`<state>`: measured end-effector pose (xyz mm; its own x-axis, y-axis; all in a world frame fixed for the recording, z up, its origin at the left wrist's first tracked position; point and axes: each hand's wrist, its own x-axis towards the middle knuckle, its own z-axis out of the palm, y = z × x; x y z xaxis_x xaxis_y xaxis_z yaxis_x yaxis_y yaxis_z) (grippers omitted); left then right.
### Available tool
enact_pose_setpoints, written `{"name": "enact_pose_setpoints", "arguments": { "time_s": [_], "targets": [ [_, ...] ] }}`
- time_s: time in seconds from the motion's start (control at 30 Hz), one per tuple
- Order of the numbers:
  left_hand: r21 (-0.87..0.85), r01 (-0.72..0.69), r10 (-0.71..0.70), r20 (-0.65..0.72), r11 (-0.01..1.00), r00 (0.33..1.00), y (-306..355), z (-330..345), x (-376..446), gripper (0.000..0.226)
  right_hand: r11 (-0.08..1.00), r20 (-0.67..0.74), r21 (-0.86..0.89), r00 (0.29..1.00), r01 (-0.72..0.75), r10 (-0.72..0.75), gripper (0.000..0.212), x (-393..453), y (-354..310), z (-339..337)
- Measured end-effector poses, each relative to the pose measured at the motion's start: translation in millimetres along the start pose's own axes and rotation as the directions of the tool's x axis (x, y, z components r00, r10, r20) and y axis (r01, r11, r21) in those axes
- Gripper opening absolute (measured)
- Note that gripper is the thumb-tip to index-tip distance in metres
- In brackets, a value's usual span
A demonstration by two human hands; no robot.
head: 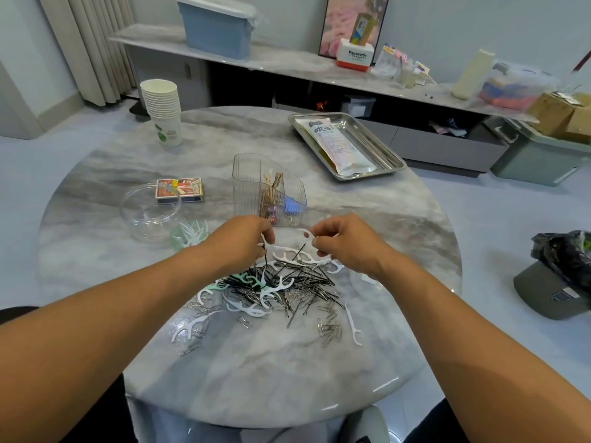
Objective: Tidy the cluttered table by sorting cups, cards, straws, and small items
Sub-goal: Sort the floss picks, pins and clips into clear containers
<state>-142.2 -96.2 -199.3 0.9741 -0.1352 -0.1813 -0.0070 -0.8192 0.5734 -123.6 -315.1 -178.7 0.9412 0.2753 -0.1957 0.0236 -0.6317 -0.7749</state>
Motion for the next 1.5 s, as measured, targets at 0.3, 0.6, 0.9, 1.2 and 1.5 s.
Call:
{"name": "enact_pose_setpoints", "arguments": {
  "time_s": [0.3, 0.6, 0.9, 1.2, 1.5],
  "targets": [
    [-0.490, 0.112, -0.037, 0.160, 0.865, 0.986, 7, -6, -1, 0.034, 0.985, 0.019, 0.060, 0.986, 0.162, -0.163, 0.018, 7, -5, 11],
    [-0.582, 0.063, 0.088, 0.227, 0.810, 0.970, 4, -11, 0, 0.045, 0.916, -0.031, -0.248, 0.943, 0.315, -0.332, 0.008, 12, -11, 20],
    [-0.671, 0.158, -0.140, 0.081, 0.724, 0.987, -2, -13, 3, 0.009, 0.991, -0.047, 0.108, 0.996, 0.079, -0.074, 0.008, 22, -13, 27],
    [-0.764, 0.277, -0.296, 0.118, 0.583, 0.948, -5, -15, 1, 0.008, 0.905, -0.036, -0.404, 0.991, -0.135, 0.132, 0.051, 30, 18, 38],
    [-0.769, 0.295, -0.296, 0.143, 0.567, 0.944, -7, -13, 0, 0.009, 0.840, 0.008, -0.543, 1.000, -0.002, 0.008, 0.015, 39, 7, 51]
  ]
}}
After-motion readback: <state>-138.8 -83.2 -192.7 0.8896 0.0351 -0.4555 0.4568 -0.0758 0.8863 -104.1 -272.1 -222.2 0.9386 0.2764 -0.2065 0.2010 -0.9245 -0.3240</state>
